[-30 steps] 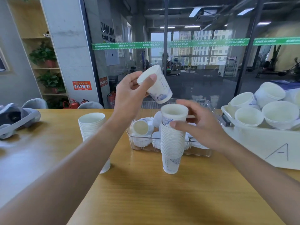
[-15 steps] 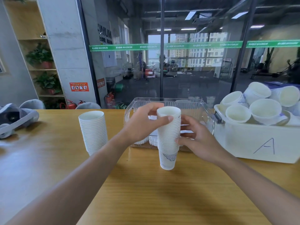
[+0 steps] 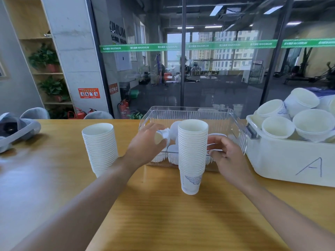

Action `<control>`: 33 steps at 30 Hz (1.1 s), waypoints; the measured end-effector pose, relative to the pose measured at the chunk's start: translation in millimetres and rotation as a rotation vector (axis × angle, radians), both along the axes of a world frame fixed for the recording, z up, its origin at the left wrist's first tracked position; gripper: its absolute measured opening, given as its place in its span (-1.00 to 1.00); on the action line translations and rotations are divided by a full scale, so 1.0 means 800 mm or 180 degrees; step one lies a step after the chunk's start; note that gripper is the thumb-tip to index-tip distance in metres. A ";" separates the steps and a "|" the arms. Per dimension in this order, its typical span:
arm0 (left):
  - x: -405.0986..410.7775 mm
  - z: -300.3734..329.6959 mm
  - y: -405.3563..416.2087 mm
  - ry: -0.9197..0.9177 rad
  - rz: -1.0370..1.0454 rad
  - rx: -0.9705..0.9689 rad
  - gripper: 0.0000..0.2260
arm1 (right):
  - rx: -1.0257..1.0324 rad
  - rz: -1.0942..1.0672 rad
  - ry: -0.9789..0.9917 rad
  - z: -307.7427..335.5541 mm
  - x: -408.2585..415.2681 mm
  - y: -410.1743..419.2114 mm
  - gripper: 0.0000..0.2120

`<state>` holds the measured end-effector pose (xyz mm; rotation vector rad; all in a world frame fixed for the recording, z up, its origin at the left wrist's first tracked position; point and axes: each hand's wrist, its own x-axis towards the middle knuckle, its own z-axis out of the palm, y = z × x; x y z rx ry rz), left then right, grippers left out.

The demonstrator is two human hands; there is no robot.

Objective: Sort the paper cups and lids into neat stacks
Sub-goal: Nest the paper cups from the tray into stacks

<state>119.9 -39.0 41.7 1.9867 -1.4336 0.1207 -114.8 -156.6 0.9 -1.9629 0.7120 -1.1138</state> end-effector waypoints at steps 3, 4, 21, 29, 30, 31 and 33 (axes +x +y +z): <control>0.010 -0.003 -0.023 -0.0272 0.0195 0.0611 -0.42 | 0.0072 -0.0196 -0.0199 -0.007 0.006 -0.006 -0.64; 0.014 -0.005 -0.031 -0.0319 0.0262 0.0782 -0.38 | 0.0083 -0.0234 -0.0242 -0.009 0.008 -0.007 -0.64; -0.001 -0.006 -0.078 -0.0861 0.1070 0.1236 -0.51 | -0.0295 -0.0304 -0.0236 -0.035 0.013 0.002 -0.71; -0.003 -0.005 -0.073 -0.0887 0.1011 0.1231 -0.44 | -0.0099 -0.0280 -0.0351 -0.032 0.010 0.003 -0.69; -0.005 -0.004 -0.074 -0.0901 0.1037 0.1264 -0.45 | -0.0102 -0.0270 -0.0356 -0.032 0.010 0.004 -0.69; -0.008 -0.002 -0.074 -0.0886 0.1069 0.1275 -0.47 | -0.0104 -0.0255 -0.0363 -0.032 0.010 0.005 -0.69; -0.012 -0.001 -0.075 -0.0807 0.1116 0.1237 -0.50 | -0.0090 -0.0217 -0.0389 -0.033 0.007 0.007 -0.69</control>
